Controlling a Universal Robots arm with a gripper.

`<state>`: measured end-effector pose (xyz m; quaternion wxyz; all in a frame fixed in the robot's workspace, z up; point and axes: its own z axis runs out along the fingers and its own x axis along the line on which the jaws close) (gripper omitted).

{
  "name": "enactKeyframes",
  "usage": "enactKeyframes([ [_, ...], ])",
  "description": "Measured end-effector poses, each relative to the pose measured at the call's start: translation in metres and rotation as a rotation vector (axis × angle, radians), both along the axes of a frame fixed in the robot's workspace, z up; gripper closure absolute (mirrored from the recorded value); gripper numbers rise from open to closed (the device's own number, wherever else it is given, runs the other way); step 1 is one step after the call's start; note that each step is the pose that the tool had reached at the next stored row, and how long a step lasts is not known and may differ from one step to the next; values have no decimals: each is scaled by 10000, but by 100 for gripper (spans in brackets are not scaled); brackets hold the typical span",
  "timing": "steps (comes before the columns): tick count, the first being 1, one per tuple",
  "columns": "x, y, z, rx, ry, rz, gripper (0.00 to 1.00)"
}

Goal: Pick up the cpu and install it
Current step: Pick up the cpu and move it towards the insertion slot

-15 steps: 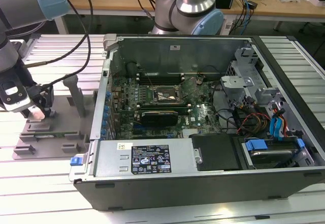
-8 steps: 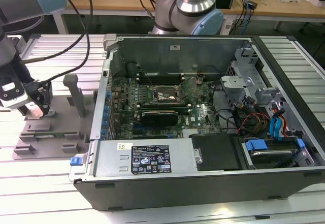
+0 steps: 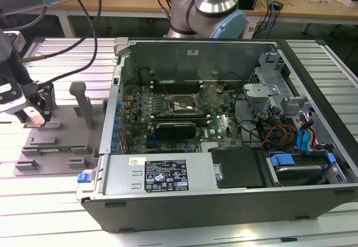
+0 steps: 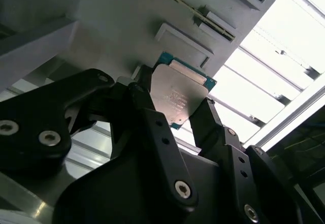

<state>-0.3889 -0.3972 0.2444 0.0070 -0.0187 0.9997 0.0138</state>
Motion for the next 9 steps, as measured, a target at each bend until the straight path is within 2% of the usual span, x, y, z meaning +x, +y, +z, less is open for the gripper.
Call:
enactKeyframes([
  [4, 0, 0, 79, 1, 0, 0, 45],
  [9, 0, 0, 143, 0, 0, 0, 45],
])
